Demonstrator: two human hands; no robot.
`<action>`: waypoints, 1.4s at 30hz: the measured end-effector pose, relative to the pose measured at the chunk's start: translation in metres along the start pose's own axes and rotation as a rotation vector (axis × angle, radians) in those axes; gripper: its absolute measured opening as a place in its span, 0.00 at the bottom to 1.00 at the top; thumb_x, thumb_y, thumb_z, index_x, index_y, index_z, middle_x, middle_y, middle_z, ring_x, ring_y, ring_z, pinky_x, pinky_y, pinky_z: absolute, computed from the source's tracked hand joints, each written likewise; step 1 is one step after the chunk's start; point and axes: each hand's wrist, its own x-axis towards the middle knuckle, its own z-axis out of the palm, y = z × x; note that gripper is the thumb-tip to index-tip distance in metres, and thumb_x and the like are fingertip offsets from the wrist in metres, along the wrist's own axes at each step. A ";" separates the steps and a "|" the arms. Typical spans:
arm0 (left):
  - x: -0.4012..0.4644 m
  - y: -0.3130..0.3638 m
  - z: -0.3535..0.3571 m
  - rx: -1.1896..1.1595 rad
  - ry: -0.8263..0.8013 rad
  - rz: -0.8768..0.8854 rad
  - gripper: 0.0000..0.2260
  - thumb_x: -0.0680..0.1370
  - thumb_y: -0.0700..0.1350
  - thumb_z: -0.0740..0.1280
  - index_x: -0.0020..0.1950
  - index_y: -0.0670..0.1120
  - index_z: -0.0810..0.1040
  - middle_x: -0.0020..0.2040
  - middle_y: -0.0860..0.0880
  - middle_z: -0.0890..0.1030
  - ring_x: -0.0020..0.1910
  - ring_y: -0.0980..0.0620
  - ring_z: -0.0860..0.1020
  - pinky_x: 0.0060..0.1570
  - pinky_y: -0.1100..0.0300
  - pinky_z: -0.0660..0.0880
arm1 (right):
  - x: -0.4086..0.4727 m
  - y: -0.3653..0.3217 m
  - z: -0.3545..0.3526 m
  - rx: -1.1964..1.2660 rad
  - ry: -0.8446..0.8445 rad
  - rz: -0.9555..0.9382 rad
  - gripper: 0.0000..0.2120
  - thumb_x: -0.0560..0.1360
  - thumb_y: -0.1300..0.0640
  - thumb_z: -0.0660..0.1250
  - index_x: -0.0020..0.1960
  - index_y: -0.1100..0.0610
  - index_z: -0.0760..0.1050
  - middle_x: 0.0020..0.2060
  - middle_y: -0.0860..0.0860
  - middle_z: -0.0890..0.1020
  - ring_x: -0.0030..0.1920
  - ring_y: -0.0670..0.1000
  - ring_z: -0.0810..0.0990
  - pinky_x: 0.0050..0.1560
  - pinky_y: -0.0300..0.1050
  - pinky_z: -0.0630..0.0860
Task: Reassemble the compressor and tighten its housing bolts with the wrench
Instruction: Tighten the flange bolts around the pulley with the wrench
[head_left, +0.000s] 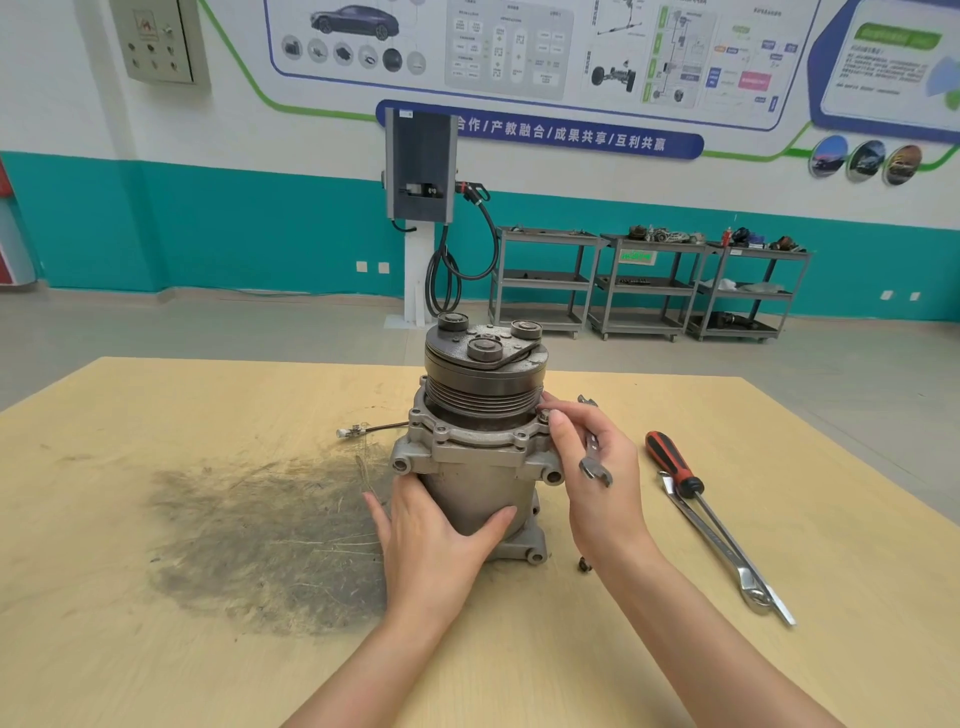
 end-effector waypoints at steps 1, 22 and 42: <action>0.000 0.000 0.000 0.003 0.001 -0.001 0.42 0.64 0.64 0.75 0.66 0.38 0.67 0.60 0.47 0.74 0.71 0.48 0.67 0.77 0.54 0.34 | 0.000 0.000 0.000 -0.004 0.002 0.006 0.06 0.79 0.57 0.66 0.54 0.54 0.80 0.48 0.42 0.84 0.53 0.42 0.81 0.55 0.40 0.77; 0.000 0.001 0.000 -0.001 -0.002 0.004 0.42 0.64 0.65 0.74 0.67 0.40 0.67 0.61 0.48 0.73 0.71 0.49 0.66 0.76 0.54 0.33 | 0.000 -0.002 -0.001 0.040 -0.032 0.036 0.06 0.77 0.57 0.70 0.53 0.50 0.81 0.51 0.48 0.85 0.55 0.45 0.82 0.57 0.41 0.78; -0.001 0.003 -0.003 -0.015 0.002 -0.014 0.40 0.65 0.61 0.78 0.65 0.38 0.67 0.56 0.52 0.69 0.68 0.54 0.56 0.78 0.50 0.36 | 0.028 -0.009 -0.055 0.542 0.026 0.245 0.13 0.78 0.48 0.61 0.47 0.57 0.76 0.32 0.52 0.77 0.34 0.48 0.76 0.42 0.44 0.77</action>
